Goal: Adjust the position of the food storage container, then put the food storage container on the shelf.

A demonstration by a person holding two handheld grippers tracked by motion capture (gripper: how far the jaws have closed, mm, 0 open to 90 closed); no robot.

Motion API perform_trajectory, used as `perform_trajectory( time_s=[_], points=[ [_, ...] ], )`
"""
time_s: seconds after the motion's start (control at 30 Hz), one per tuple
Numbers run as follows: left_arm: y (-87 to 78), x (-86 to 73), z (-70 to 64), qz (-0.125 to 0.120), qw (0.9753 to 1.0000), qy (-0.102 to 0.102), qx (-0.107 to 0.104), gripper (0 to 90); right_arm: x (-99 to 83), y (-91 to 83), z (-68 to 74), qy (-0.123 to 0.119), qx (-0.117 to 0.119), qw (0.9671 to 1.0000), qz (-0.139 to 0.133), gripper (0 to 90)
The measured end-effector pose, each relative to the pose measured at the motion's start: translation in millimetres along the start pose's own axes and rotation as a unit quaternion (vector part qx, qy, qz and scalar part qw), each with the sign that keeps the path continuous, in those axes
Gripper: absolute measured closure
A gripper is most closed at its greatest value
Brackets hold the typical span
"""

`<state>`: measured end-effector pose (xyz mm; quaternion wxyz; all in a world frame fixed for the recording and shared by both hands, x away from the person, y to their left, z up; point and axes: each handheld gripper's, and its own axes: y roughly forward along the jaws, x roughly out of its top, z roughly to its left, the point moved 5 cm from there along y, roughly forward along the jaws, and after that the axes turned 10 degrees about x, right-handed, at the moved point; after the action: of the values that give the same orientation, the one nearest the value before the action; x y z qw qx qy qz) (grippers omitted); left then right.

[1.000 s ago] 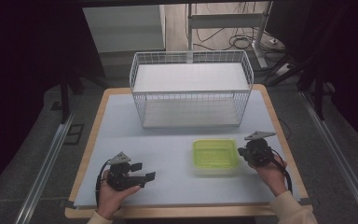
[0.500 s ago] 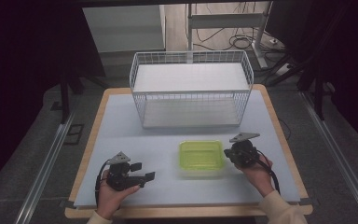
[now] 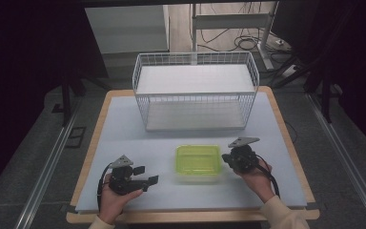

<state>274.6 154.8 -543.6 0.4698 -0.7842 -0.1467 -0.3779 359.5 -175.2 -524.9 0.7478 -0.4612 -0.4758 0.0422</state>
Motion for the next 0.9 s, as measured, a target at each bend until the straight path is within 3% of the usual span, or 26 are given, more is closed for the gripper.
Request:
perform_trajectory(
  time_s=[0.17, 0.37, 0.6, 0.67, 0.77, 0.9],
  points=[
    [-2.7, 1.6, 1.9, -0.005, 1.0, -0.003, 0.001, 23.5, -4.1, -20.0, -4.0, 0.012, 0.006, 0.9995, -0.029, 89.7],
    [-2.7, 4.9, 1.5, -0.007, 1.0, -0.005, 0.0, 23.4, -21.7, -48.7, -11.0, 0.033, 0.025, 0.9973, -0.061, 89.6],
    [1.0, 12.3, -2.7, -0.006, 0.9999, -0.01, -0.011, 23.4, -35.7, -58.2, -17.0, 0.055, 0.056, 0.9937, -0.08, 85.9],
    [2.0, 14.3, -4.8, -0.006, 0.9999, -0.009, -0.013, 23.4, -36.8, -60.3, -16.5, 0.056, 0.063, 0.9928, -0.086, 82.7],
    [1.9, 16.4, -7.5, -0.005, 0.9997, -0.01, -0.02, 23.4, -36.1, -63.0, -14.4, 0.051, 0.076, 0.9907, -0.1, 69.7],
    [0.0, 21.2, -9.9, -0.005, 0.9991, -0.024, -0.034, 23.6, -33.8, -64.0, -14.5, 0.064, 0.098, 0.9865, -0.115, 59.0]
  ],
)
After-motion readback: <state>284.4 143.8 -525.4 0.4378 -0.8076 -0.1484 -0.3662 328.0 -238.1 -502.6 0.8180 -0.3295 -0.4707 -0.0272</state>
